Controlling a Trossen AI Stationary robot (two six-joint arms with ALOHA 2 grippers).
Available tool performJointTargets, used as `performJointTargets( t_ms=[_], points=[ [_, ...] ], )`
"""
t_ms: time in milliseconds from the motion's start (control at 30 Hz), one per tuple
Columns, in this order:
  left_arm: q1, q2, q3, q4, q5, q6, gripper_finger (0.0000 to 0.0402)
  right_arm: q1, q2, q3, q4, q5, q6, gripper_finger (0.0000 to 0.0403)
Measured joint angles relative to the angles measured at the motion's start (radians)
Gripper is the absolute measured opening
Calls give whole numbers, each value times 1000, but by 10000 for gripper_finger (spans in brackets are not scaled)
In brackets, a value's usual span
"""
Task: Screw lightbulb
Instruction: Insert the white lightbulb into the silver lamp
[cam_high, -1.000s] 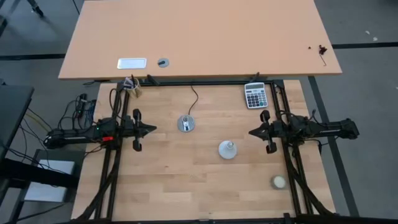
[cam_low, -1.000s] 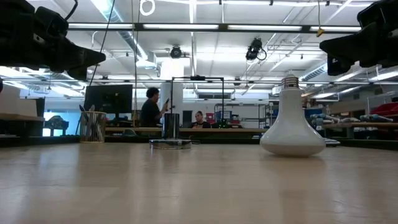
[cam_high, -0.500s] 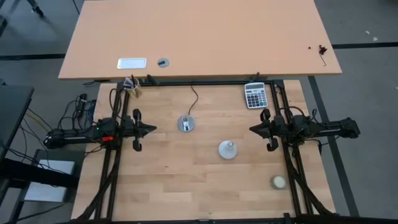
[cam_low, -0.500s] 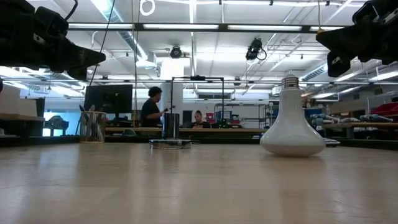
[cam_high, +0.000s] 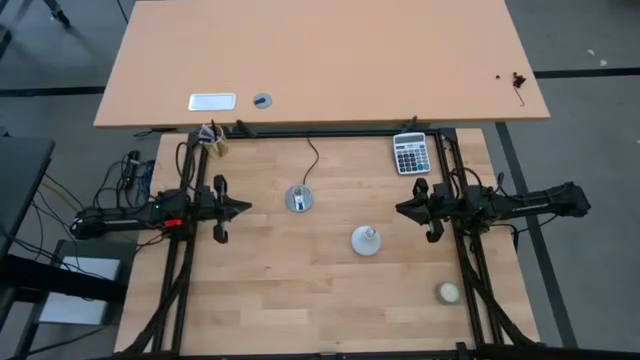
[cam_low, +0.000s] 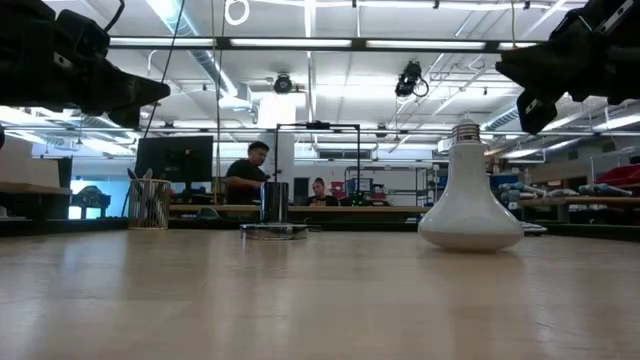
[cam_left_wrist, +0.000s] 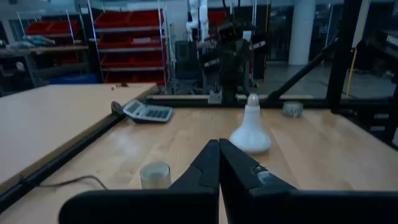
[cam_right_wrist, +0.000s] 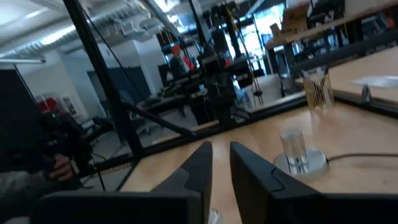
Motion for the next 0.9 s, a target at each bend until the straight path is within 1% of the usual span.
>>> performJointTargets(
  t_ms=[100,267,400,500,900],
  points=[
    [0,0,0,33,0,0,6,0,51,0,57,-4,0,90],
    [0,0,0,72,0,0,6,0,134,0,97,-4,4,120],
    [0,0,0,89,0,-11,6,0,186,0,130,-1,47,136],
    [0,0,0,91,0,-54,6,0,222,8,133,0,54,142],
    [0,2,0,113,1,-60,6,-1,335,65,124,0,36,143]
  ],
)
